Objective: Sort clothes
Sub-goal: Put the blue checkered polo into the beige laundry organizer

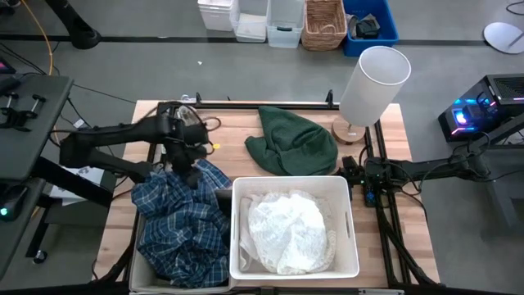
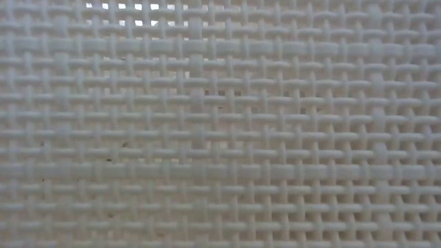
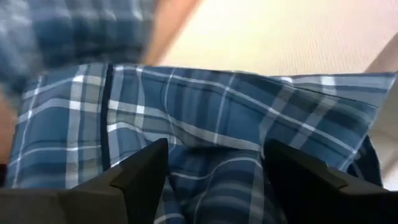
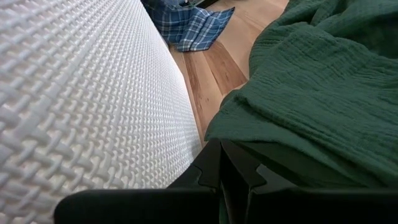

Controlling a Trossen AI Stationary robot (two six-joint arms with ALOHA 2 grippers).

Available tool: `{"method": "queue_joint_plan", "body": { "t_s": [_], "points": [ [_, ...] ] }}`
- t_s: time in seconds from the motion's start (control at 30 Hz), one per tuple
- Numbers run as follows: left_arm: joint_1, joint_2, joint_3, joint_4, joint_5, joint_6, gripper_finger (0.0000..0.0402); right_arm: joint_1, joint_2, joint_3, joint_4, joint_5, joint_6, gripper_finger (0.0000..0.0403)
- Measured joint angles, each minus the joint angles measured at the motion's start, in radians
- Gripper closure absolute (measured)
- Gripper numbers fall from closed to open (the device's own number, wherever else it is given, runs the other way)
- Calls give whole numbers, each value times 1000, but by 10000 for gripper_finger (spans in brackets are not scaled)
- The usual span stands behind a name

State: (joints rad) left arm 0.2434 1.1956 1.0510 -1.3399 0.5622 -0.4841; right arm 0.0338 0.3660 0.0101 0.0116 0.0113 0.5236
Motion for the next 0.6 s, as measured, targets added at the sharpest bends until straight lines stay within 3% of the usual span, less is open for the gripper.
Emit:
{"method": "queue_joint_plan", "body": {
  "t_s": [0.1,0.2,0.4,0.6],
  "points": [
    [-10,31,-4,4,62,49,148,0,0,0,0,0,0,402],
    [-31,35,-4,6,54,41,182,0,0,0,0,0,0,402],
    [-67,-3,42,3,23,-19,375,0,0,0,0,0,0,402],
    [-93,-49,234,0,-35,-79,399,0,0,0,0,0,0,402]
  ]
}}
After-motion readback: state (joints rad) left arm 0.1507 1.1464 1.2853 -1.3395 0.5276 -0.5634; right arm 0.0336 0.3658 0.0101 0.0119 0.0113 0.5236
